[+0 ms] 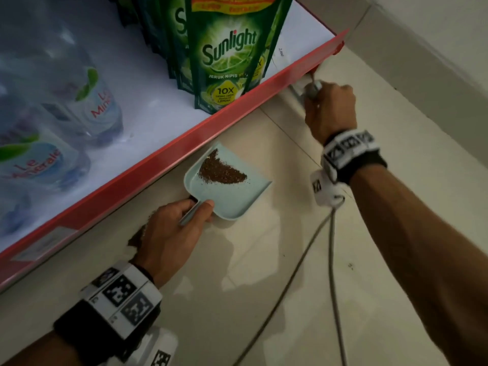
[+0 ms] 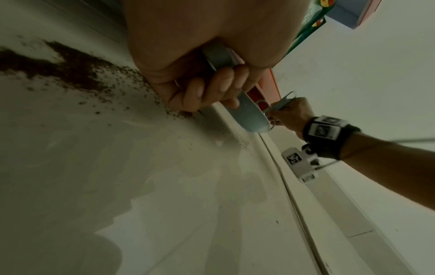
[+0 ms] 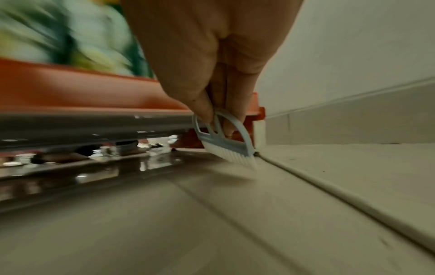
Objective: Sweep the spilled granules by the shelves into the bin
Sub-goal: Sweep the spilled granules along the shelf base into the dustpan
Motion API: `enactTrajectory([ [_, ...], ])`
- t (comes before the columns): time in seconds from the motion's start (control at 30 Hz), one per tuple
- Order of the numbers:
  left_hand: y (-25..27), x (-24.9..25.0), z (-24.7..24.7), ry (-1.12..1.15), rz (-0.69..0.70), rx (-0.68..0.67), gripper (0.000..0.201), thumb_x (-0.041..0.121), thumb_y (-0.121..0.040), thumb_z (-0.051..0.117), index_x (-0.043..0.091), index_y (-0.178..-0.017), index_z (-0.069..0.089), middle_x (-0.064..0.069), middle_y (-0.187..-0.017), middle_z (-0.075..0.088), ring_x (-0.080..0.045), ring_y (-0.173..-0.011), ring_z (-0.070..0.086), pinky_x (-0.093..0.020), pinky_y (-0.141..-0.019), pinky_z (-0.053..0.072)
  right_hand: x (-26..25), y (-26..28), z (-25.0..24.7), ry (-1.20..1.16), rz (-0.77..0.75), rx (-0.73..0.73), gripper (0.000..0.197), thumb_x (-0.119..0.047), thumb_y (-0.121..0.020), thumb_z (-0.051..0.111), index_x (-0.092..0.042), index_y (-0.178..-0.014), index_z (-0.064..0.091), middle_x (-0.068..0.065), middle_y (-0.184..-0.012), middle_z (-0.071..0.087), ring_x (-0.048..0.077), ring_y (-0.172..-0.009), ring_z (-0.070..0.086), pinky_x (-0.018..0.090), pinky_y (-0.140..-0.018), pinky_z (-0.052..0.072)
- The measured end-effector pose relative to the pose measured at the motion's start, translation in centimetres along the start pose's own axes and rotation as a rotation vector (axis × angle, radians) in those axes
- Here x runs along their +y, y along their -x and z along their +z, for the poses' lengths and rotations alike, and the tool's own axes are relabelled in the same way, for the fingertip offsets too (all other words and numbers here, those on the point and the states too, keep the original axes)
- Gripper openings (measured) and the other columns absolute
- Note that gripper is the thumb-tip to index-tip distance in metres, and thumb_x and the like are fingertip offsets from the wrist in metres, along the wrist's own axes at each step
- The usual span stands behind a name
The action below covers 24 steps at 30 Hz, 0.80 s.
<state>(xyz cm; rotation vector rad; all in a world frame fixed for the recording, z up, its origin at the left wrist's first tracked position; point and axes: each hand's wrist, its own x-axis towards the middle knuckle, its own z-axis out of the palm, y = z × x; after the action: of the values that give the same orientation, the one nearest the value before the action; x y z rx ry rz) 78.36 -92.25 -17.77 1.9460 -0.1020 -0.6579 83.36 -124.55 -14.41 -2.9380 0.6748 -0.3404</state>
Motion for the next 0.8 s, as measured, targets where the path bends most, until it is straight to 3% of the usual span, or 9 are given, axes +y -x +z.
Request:
enactTrajectory([
  [0.07,-0.5,0.2,0.1,0.013,0.004,-0.001,0.033,0.043,-0.093,0.058,0.021,-0.069,0.067,0.016,-0.037,0.048,0.000,-0.037,0.043,-0.026,-0.050,0.032,0.6,-3.1,1.0,0.045,0.113,-0.074,0.030,-0.022,-0.099,0.043,-0.001,-0.108,0.063,0.030,-0.110,0.063,0.047,-0.099,0.055,0.041,-0.076,0.038],
  [0.13,-0.7,0.2,0.2,0.014,0.005,-0.002,0.034,0.044,-0.092,0.057,0.021,-0.070,0.067,0.015,-0.037,0.048,-0.001,-0.037,0.042,-0.026,-0.050,0.033,0.2,-4.1,1.9,0.017,0.099,-0.117,0.028,-0.020,-0.098,0.047,-0.002,-0.115,0.062,0.029,-0.114,0.061,0.046,-0.102,0.056,0.041,-0.077,0.041],
  [0.2,-0.7,0.0,0.2,0.031,0.003,-0.007,0.034,0.044,-0.092,0.057,0.020,-0.070,0.067,0.014,-0.037,0.047,-0.001,-0.037,0.041,-0.027,-0.050,0.033,-1.0,-3.2,2.5,-0.024,-0.039,-0.127,0.026,-0.017,-0.099,0.048,-0.005,-0.115,0.065,0.025,-0.112,0.065,0.043,-0.099,0.059,0.034,-0.073,0.037],
  [0.33,0.3,-0.7,0.1,0.013,0.004,0.000,0.035,0.045,-0.092,0.057,0.020,-0.069,0.066,0.013,-0.037,0.046,-0.001,-0.037,0.038,-0.028,-0.050,0.034,-3.2,1.6,1.7,-0.167,-0.451,-0.222,0.027,-0.017,-0.098,0.050,-0.012,-0.116,0.070,0.013,-0.099,0.076,0.037,-0.084,0.070,0.035,-0.079,0.050],
  [0.43,1.4,-1.5,-0.3,0.015,0.017,0.012,0.034,0.042,-0.093,0.058,0.020,-0.068,0.065,0.013,-0.038,0.046,-0.001,-0.039,0.038,-0.026,-0.051,0.033,-3.4,3.9,0.0,-0.261,-0.590,-0.162,0.024,-0.018,-0.098,0.054,-0.012,-0.114,0.071,0.009,-0.087,0.077,0.032,-0.068,0.070,0.031,-0.070,0.053],
  [0.53,2.3,-1.9,-0.6,0.021,0.014,0.021,0.033,0.038,-0.093,0.058,0.021,-0.065,0.063,0.017,-0.040,0.049,0.001,-0.040,0.044,-0.017,-0.048,0.034,-1.6,2.1,-0.1,-0.157,-0.442,-0.037,0.029,-0.025,-0.101,0.046,-0.013,-0.112,0.071,0.014,-0.096,0.076,0.033,-0.078,0.071,0.037,-0.077,0.055],
  [0.67,2.4,-1.6,-0.9,0.045,-0.007,0.024,0.031,0.035,-0.093,0.058,0.020,-0.067,0.064,0.017,-0.038,0.048,0.003,-0.037,0.044,-0.014,-0.043,0.033,0.0,-2.4,1.4,0.065,-0.017,-0.117,0.030,-0.021,-0.101,0.039,-0.008,-0.112,0.064,0.028,-0.108,0.064,0.044,-0.099,0.057,0.039,-0.076,0.038],
  [0.73,2.3,-1.5,-1.0,0.045,-0.016,0.030,0.030,0.035,-0.093,0.058,0.019,-0.069,0.064,0.016,-0.038,0.048,0.002,-0.037,0.044,-0.018,-0.047,0.032,-1.2,-2.7,2.3,0.020,0.004,-0.131,0.029,-0.014,-0.098,0.044,-0.006,-0.117,0.064,0.025,-0.116,0.064,0.042,-0.106,0.056,0.041,-0.081,0.039],
  [0.8,2.4,-1.4,-1.1,0.055,-0.019,0.034,0.029,0.035,-0.093,0.058,0.018,-0.070,0.065,0.017,-0.038,0.049,0.003,-0.038,0.045,-0.020,-0.048,0.032,-3.2,-1.6,3.1,-0.036,-0.104,-0.176,0.027,-0.012,-0.097,0.048,-0.004,-0.115,0.066,0.024,-0.113,0.067,0.043,-0.104,0.059,0.041,-0.084,0.041],
])
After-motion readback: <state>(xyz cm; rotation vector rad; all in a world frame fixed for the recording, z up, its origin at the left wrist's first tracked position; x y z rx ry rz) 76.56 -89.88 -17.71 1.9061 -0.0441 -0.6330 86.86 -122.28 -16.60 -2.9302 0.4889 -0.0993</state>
